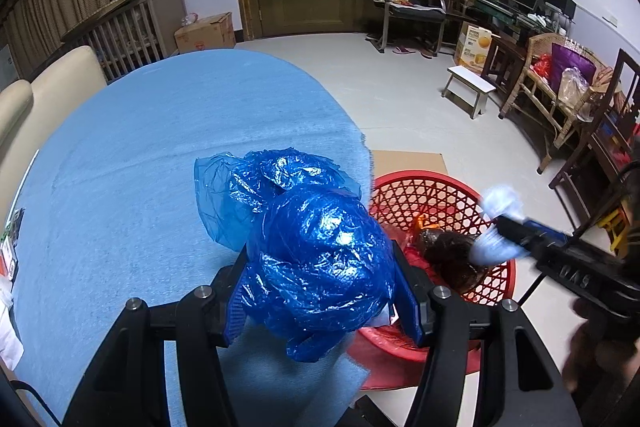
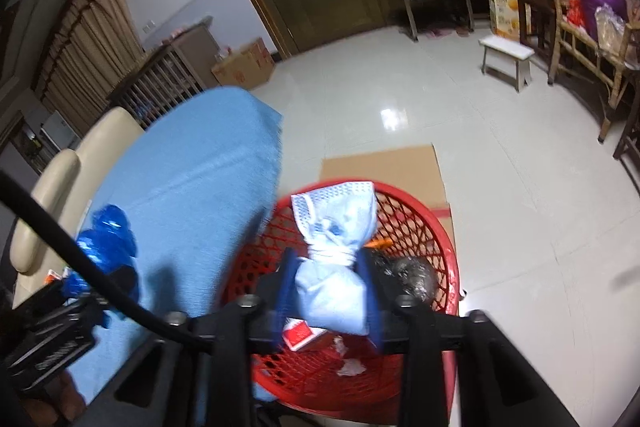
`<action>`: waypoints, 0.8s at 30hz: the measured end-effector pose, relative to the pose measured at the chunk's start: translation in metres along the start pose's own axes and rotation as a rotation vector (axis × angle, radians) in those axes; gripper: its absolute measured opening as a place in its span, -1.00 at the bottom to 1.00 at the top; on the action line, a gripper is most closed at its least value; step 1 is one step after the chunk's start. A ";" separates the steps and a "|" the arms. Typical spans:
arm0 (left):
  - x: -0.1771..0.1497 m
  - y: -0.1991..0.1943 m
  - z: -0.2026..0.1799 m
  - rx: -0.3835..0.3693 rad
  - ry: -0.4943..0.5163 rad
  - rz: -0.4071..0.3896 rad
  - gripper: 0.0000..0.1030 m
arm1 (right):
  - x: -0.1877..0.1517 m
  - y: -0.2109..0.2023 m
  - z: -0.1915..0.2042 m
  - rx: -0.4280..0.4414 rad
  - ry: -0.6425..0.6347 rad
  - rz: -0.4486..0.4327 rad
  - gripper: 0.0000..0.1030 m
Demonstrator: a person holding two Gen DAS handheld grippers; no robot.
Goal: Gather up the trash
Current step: 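Open the right gripper to drop the white mask into the basket, then lower the blue bag into the basket and open the left gripper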
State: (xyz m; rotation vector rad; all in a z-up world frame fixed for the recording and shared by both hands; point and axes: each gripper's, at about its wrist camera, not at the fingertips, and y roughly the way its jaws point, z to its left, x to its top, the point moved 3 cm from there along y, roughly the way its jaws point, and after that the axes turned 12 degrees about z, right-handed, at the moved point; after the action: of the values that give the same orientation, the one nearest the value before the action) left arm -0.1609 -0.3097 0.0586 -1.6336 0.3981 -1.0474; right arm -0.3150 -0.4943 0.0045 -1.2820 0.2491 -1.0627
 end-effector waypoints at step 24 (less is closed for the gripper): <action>0.016 0.039 -0.085 -0.103 0.157 0.091 0.21 | -0.003 -0.060 -0.070 0.030 0.211 -0.113 0.78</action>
State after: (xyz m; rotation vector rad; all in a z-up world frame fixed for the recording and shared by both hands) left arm -0.2097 -0.3863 0.0309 -1.6131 0.6346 -1.1054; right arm -0.3943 -0.5328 0.0316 -1.1687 0.3217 -1.2962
